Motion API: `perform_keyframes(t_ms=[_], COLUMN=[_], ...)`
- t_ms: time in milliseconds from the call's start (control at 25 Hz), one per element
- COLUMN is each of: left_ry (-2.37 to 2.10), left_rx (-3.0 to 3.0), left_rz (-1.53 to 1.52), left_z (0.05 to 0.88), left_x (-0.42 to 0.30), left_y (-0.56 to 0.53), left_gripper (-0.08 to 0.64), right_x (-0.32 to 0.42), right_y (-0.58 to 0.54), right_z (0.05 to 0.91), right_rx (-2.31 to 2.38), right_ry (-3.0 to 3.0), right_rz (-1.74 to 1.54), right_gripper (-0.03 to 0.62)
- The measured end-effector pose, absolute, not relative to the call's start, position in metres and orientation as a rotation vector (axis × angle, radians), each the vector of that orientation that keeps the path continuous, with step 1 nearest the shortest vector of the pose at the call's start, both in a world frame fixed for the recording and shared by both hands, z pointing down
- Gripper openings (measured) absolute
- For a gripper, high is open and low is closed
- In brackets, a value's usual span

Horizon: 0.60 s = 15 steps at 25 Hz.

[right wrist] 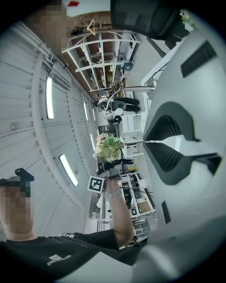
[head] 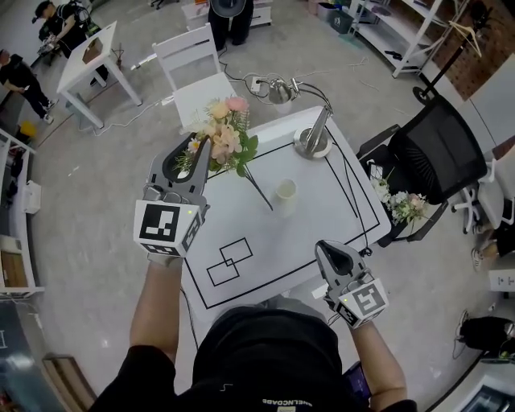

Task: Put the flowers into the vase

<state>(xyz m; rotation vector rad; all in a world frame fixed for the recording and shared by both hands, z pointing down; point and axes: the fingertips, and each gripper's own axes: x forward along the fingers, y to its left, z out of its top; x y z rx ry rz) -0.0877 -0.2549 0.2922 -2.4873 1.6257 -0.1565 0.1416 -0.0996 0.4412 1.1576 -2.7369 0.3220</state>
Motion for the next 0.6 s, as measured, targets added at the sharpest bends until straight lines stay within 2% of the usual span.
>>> perform_keyframes(t_ms=[600], left_ry=[1.531], left_rx=[-2.412], left_rz=[-0.128], left_z=[0.268], left_x=[-0.043], left_y=[-0.286], left_gripper=[0.078], right_x=[0.153], right_y=[-0.105], right_z=[0.442], right_rx=[1.203], right_ry=[-2.738], right_rz=[0.338], right_gripper=[0.012])
